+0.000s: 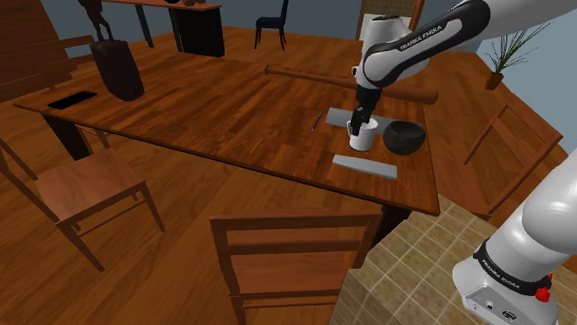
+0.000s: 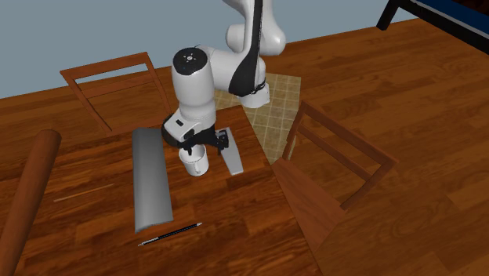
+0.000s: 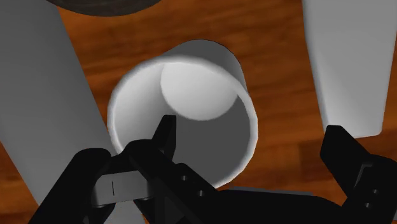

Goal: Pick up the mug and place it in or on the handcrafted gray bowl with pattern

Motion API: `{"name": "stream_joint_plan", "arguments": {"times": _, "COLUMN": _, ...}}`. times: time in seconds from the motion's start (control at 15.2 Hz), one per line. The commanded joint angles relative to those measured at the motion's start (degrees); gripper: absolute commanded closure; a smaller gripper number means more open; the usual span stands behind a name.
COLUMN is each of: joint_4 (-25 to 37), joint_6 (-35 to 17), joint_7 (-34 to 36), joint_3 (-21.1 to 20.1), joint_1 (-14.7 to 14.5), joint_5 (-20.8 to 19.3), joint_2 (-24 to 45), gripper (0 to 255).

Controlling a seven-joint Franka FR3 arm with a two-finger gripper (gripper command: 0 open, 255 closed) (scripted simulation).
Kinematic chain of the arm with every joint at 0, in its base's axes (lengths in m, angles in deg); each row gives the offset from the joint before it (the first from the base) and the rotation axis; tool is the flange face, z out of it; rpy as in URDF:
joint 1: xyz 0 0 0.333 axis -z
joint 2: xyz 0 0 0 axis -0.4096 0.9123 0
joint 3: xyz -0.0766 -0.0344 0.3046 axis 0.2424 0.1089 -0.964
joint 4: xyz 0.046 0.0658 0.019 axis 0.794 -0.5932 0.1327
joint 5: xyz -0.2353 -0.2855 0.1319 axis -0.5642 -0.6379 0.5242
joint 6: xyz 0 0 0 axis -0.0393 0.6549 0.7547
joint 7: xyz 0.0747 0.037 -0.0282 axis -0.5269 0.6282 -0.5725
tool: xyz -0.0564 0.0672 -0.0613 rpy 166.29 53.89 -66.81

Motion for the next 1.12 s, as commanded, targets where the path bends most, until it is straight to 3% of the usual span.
{"name": "stream_joint_plan", "arguments": {"times": 0.0, "joint_4": -0.77, "joint_6": -1.66, "joint_7": -0.09, "joint_3": 0.11, "joint_1": 0.1, "joint_5": -0.06, "joint_2": 0.84, "gripper": 0}}
{"name": "stream_joint_plan", "arguments": {"times": 0.13, "joint_4": -1.49, "joint_6": -3.64, "joint_7": -0.07, "joint_3": 0.18, "joint_1": 0.17, "joint_5": -0.11, "joint_2": 2.1, "gripper": 0}}
{"name": "stream_joint_plan", "arguments": {"times": 0.66, "joint_4": -1.49, "joint_6": -3.63, "joint_7": -0.07, "joint_3": 0.18, "joint_1": 0.17, "joint_5": -0.11, "joint_2": 2.1, "gripper": 0}}
{"name": "stream_joint_plan", "arguments": {"times": 0.73, "joint_4": -1.49, "joint_6": -3.63, "joint_7": -0.07, "joint_3": 0.18, "joint_1": 0.17, "joint_5": -0.11, "joint_2": 2.1, "gripper": 255}}
{"name": "stream_joint_plan", "arguments": {"times": 1.06, "joint_4": -1.5, "joint_6": -3.63, "joint_7": -0.07, "joint_3": 0.18, "joint_1": 0.17, "joint_5": -0.11, "joint_2": 2.08, "gripper": 255}}
